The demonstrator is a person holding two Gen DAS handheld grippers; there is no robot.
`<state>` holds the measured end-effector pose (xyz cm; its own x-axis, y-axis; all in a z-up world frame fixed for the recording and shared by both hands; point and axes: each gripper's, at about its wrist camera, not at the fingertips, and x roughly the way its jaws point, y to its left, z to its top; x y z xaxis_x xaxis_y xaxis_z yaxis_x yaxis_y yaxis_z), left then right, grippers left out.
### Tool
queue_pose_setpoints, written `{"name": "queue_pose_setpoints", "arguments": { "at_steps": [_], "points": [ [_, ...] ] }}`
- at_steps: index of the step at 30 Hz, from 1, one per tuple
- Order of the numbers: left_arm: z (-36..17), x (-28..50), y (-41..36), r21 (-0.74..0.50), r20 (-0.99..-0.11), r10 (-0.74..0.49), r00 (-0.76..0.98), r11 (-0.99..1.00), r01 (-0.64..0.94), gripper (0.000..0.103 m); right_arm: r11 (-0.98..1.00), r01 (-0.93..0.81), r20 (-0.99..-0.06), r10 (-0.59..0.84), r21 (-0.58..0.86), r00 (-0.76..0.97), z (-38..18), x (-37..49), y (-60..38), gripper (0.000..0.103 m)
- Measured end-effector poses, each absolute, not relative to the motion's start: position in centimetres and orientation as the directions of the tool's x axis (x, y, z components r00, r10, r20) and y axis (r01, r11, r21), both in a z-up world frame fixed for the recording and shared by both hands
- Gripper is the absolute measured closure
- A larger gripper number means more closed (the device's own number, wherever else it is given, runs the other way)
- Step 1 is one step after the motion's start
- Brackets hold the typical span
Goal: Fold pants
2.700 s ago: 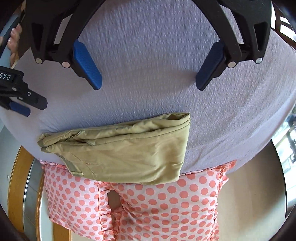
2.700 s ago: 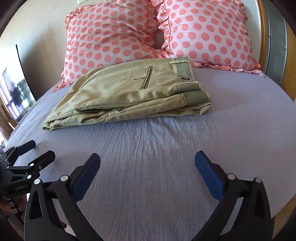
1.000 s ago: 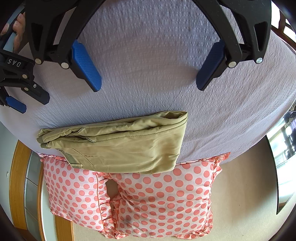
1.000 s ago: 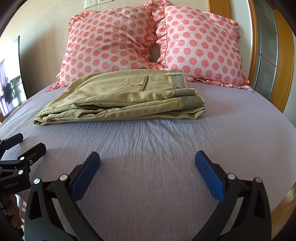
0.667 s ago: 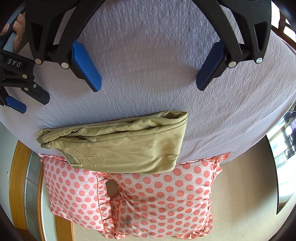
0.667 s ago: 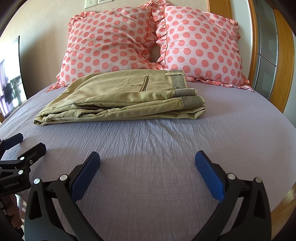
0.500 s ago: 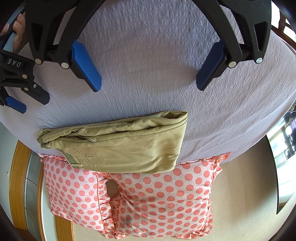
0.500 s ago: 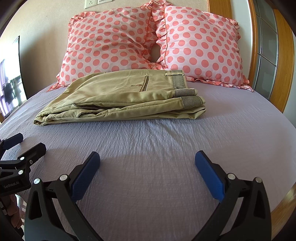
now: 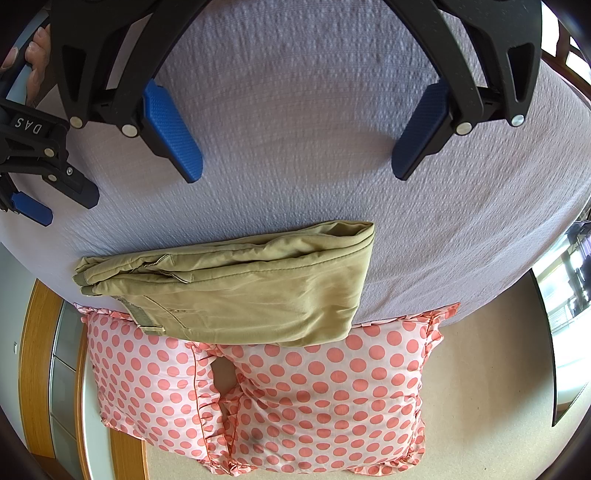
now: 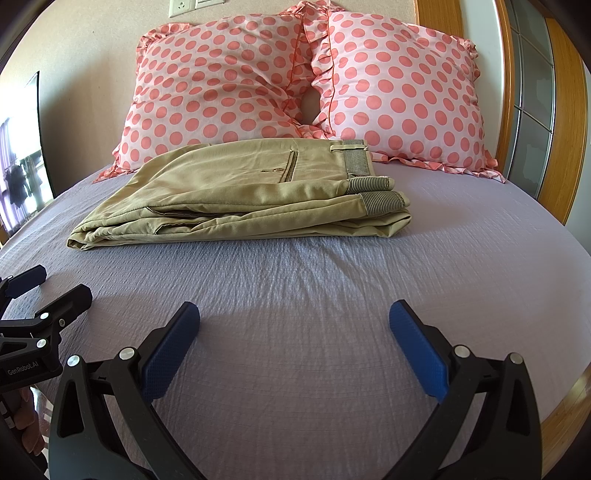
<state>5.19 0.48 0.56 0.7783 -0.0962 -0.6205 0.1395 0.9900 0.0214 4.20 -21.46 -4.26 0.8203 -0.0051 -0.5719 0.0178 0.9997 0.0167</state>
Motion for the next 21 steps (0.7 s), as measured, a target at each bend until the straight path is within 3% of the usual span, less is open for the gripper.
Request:
{"name": "queue_pose_setpoints", "arguments": {
  "at_steps": [21],
  "points": [
    [0.30, 5.07, 0.52, 0.021, -0.619, -0.096, 0.779, 0.990, 0.139, 0.002, 1.000, 0.018, -0.572, -0.005, 0.017, 0.821, -4.27, 4.19, -21.45, 0.001]
  ]
}}
